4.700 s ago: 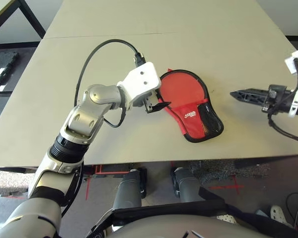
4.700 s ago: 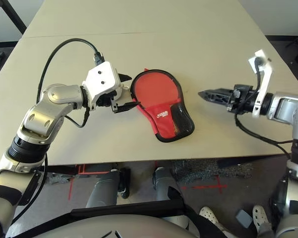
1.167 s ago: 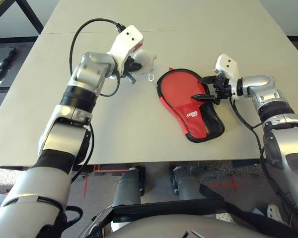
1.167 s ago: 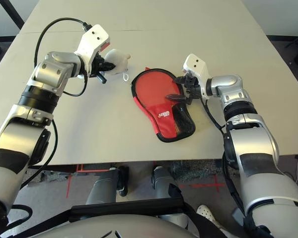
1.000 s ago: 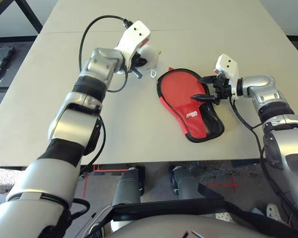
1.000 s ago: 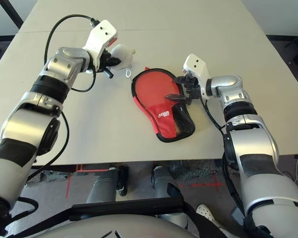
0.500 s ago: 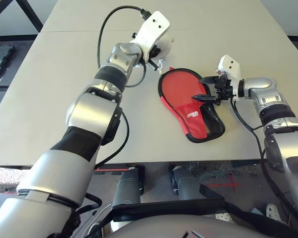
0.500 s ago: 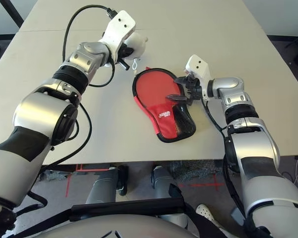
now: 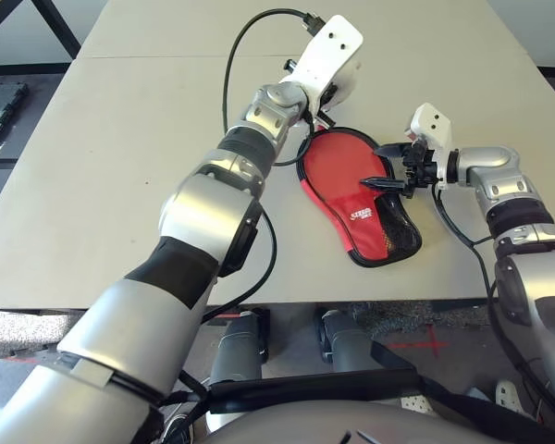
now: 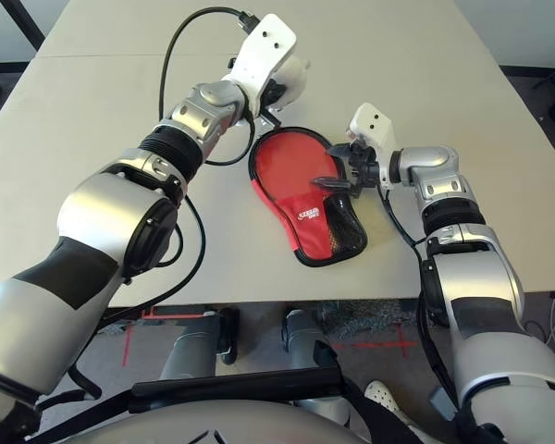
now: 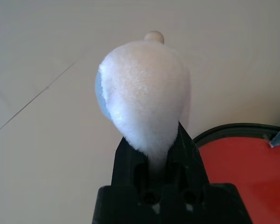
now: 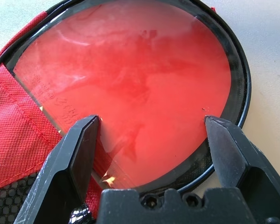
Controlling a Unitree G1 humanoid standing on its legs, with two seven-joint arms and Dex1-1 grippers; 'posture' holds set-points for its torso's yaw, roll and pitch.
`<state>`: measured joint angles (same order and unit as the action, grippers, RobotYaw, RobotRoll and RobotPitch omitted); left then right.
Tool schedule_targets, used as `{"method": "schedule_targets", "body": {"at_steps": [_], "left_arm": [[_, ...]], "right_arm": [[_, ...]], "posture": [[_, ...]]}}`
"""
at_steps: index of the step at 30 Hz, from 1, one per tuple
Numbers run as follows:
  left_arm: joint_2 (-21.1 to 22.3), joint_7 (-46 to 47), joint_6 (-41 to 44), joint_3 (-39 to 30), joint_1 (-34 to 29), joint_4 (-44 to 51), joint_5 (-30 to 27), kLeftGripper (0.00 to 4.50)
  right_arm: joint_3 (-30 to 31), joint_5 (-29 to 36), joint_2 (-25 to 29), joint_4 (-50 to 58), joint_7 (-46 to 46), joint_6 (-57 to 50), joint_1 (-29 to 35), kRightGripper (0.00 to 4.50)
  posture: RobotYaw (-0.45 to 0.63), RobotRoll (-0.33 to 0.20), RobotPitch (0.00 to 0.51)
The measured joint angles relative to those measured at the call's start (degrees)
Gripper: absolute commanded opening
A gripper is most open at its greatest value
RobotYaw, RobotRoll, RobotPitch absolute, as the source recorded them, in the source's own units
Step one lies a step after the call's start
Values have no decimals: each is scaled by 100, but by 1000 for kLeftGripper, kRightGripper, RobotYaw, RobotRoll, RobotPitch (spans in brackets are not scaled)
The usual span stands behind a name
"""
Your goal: Store the ping-pong paddle in its case and zip it.
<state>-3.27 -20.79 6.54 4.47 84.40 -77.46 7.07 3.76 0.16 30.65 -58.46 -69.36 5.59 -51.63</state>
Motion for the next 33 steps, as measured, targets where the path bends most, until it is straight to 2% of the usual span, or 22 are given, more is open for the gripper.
{"method": "schedule_targets", "body": {"at_steps": [5,12,17,23,24,33], "left_arm": [[-372,-233,1,5,-2,-1,10,179],[-447,-290,5,0,-10,-1,10,178],[-464,-296,6,0,-12,2,9,1925],[-469,-345,4,-95,-1,35,-22,4310],[-469,-347,5,-113,3,35,-23,4485],[-390,-352,6,-365,341,44,-46,4485]], "right_arm": [[-8,22,25,25,15,-39,35,4500],[-15,49,47,103,55,-50,84,4500],[-15,52,41,129,71,-58,94,4500],[-15,55,5,142,109,-58,98,4500],[-15,55,5,142,112,-58,100,4500],[-15,56,-19,143,148,-57,110,4500]], "posture": [[-147,0,234],[-151,0,236],[-152,0,235],[-150,0,234],[-147,0,233],[-132,0,235]]}}
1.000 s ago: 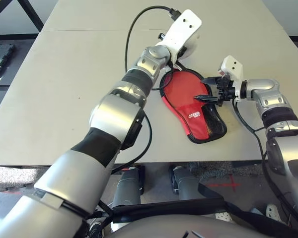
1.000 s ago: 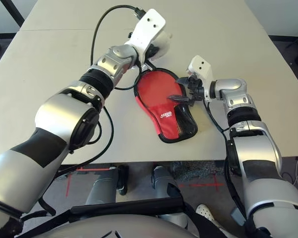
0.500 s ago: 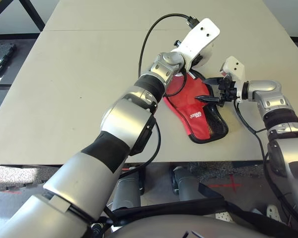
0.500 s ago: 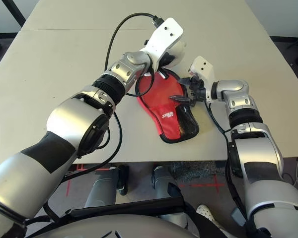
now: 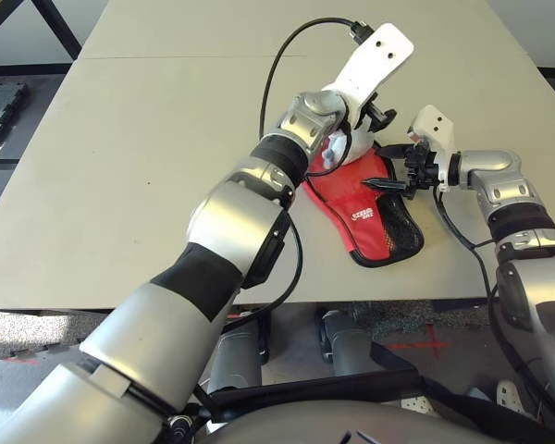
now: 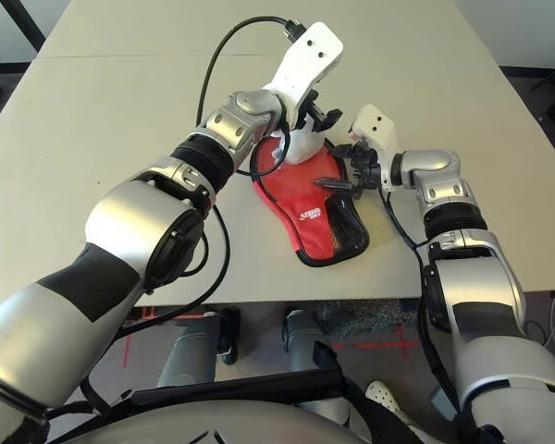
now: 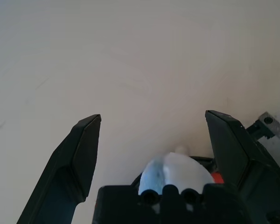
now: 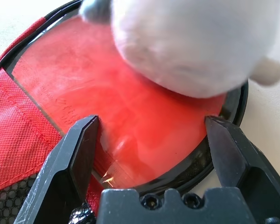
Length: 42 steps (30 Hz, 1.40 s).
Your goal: Store the ping-pong paddle in its case and zip it.
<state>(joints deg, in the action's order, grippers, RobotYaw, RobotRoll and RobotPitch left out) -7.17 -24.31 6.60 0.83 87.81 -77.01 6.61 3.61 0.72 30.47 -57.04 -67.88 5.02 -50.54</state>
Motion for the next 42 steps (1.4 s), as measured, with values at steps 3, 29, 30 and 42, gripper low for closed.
{"method": "schedule_targets", "body": {"at_steps": [3,29,30,42], "left_arm": [[94,-31,-1,-76,132,5,0,4485],[2437,-3101,692,877,-3025,4457,39,4485],[2410,-3090,833,883,-3195,4744,8,4485],[2000,-2718,1601,1383,-4267,5652,-99,4485]], "right_arm": [[0,0,-27,0,17,0,-7,4500],[1,21,-6,-82,44,5,-31,4500],[1,21,-12,-90,45,7,-36,4500],[9,20,-39,-138,67,8,-71,4500]], "posture": [[-124,0,236],[-51,0,248],[-50,0,248],[-64,0,247]]}}
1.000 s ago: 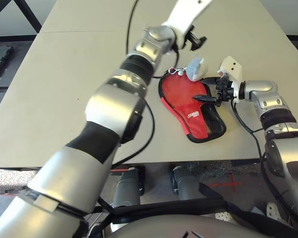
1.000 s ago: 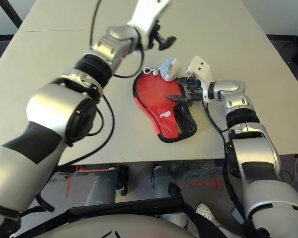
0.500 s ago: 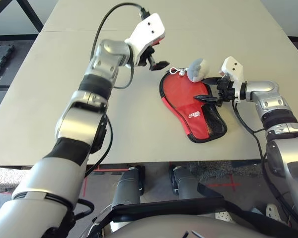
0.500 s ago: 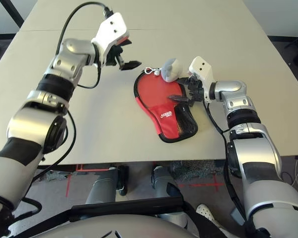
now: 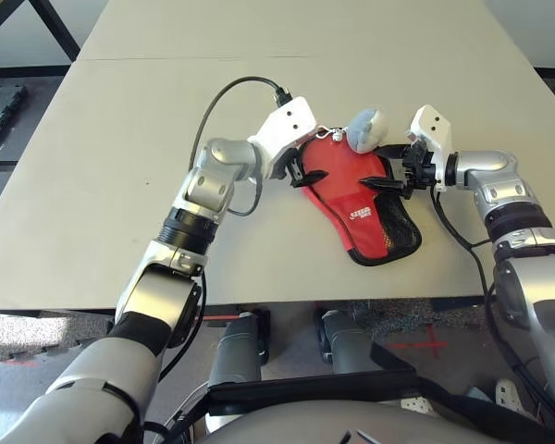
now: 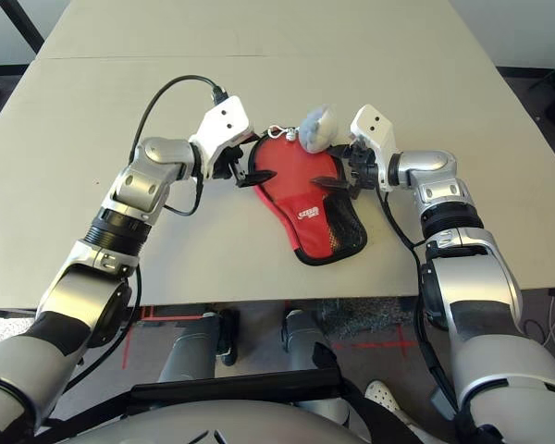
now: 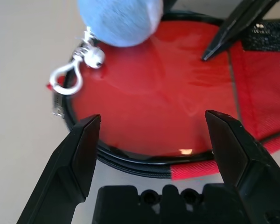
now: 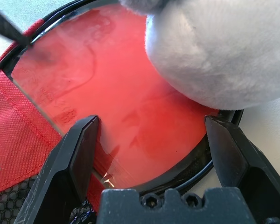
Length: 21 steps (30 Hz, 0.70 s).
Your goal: Store the ping-pong paddle in its case and zip it.
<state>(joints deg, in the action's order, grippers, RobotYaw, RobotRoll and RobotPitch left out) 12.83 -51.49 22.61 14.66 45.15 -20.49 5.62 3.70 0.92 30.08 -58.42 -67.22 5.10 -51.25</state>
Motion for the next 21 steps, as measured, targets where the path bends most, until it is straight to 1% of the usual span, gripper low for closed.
{"method": "schedule_targets", "body": {"at_steps": [6,10,15,16,21], "left_arm": [[-102,169,-8,48,-55,-110,-15,4485],[-242,302,-43,22,-41,-353,-81,4485],[-286,322,64,31,-23,-418,-130,4485],[-288,311,127,33,-21,-396,-143,4485],[-282,274,368,37,-12,-281,-180,4485]], "right_arm": [[0,0,18,1,0,-2,11,4500],[0,0,48,3,-5,-26,17,4500],[5,1,114,114,-132,-185,10,4500],[6,3,166,183,-215,-244,9,4500],[-4,65,517,457,-582,-668,-3,4500]], "posture": [[-72,0,246],[-75,0,245],[-75,0,245],[-78,0,239],[-73,0,236]]}}
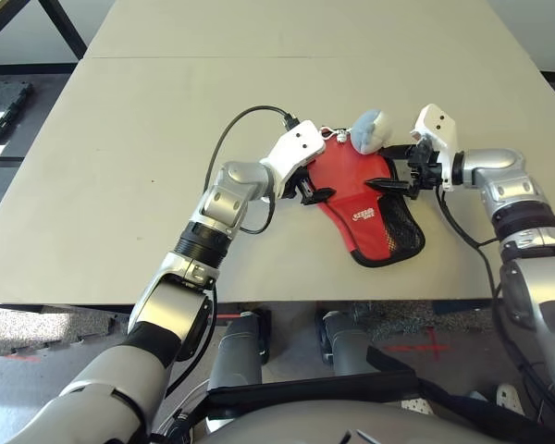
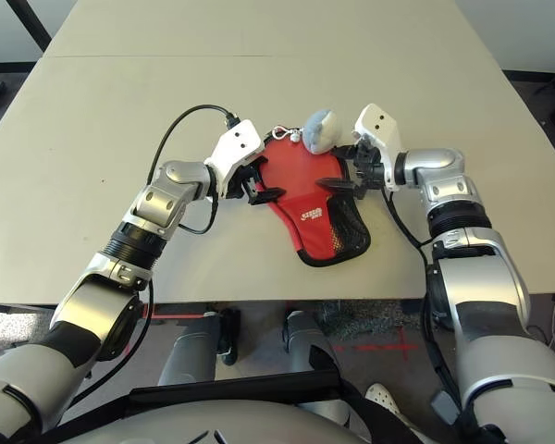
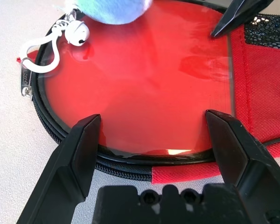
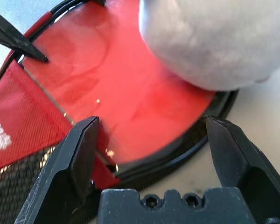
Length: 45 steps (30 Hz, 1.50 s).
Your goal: Store the ping-pong paddle in its case and zip it.
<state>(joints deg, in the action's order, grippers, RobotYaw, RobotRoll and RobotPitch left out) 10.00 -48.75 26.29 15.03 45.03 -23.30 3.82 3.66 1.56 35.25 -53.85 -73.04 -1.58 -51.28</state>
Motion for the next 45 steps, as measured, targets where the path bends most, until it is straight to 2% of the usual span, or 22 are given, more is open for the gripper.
{"method": "schedule_targets", "body": {"at_steps": [6,12,16,20,26,36,39,45], "left_arm": [[15,-12,47,13,-1,20,-17,4485],[22,-11,77,18,-6,48,-25,4485],[14,-6,84,25,-21,66,-30,4485],[9,-2,86,32,-27,73,-39,4485],[17,16,192,55,-43,215,-54,4485],[27,82,281,73,-91,325,-84,4485],[30,93,311,80,-101,361,-87,4500],[31,113,374,95,-112,426,-87,4500]], "right_arm": [[-167,180,408,390,-202,-203,-364,4500],[-158,156,396,451,-247,102,-635,4500],[6,10,144,336,-169,477,-1051,4500],[182,-267,-174,-244,143,846,-1286,4500],[458,-752,-403,-1106,655,1268,-1549,4500],[512,-1198,-703,-1597,1379,1499,-1715,4500],[513,-1276,-723,-1647,1561,1502,-1726,3881],[507,-1359,-764,-1658,1788,1513,-1731,1902]], "posture": [[-73,0,236],[-66,0,234],[-63,0,235],[-49,0,240],[-36,0,245],[-29,0,252],[-29,0,253],[-30,0,253]]}}
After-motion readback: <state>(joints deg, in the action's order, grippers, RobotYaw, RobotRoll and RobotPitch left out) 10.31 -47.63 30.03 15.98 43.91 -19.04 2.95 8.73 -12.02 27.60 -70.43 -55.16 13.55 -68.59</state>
